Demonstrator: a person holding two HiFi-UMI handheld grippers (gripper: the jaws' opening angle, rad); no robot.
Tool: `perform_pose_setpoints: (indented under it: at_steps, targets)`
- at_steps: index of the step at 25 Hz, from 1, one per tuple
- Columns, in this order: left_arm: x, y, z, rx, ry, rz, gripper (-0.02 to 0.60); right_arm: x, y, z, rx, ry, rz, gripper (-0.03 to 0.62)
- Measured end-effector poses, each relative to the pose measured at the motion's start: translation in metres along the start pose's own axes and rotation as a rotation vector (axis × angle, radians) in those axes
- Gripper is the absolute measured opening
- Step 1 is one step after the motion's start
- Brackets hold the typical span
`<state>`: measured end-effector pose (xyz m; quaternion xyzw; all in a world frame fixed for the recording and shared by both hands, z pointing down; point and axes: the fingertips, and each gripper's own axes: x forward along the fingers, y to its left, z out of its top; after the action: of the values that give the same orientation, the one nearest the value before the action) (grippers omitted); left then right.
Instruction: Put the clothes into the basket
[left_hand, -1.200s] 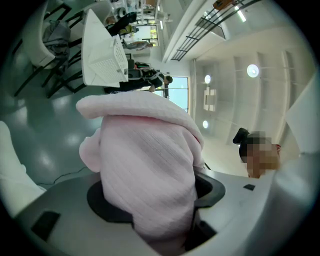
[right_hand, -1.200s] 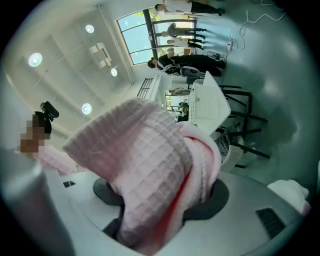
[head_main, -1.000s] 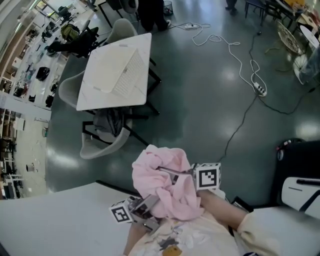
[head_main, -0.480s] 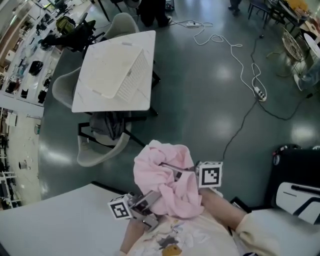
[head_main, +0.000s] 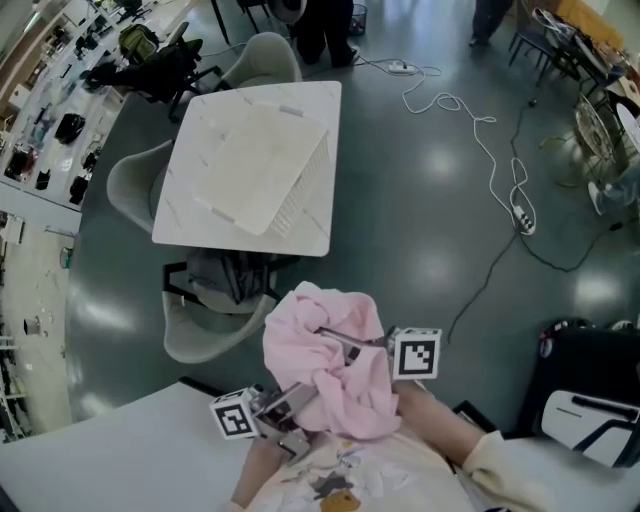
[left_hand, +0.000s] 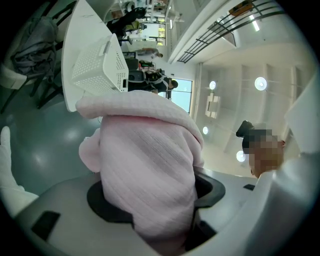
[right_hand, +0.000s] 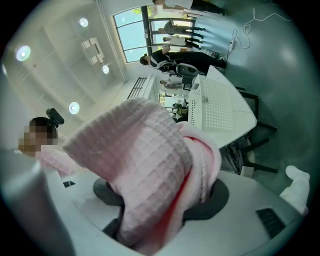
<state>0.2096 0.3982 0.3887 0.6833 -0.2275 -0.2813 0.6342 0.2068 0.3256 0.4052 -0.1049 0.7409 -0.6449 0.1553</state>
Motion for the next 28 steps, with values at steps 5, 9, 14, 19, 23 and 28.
perform_pose_setpoints:
  at_steps: [5,9,14,19,23,28]
  targets:
    - [-0.020,-0.004,0.060,-0.001,-0.029,-0.013,0.305,0.064,-0.003,0.008,-0.007,0.034,-0.014,0.295]
    - [-0.033,-0.007,0.095,0.008,-0.043,-0.030,0.306,0.103,-0.002,0.012,-0.021,0.046,0.000,0.295]
    - [-0.041,-0.016,0.124,0.043,-0.014,-0.046,0.306,0.131,0.005,0.019,-0.060,0.017,0.010,0.295]
    - [-0.039,-0.019,0.145,0.060,0.031,-0.047,0.305,0.146,0.006,0.032,-0.065,-0.038,0.026,0.295]
    - [-0.040,-0.020,0.159,0.070,0.030,-0.048,0.307,0.159,0.007,0.037,-0.072,-0.037,0.027,0.295]
    - [-0.039,-0.015,0.176,0.061,0.022,-0.047,0.307,0.174,0.001,0.046,-0.067,-0.034,0.027,0.296]
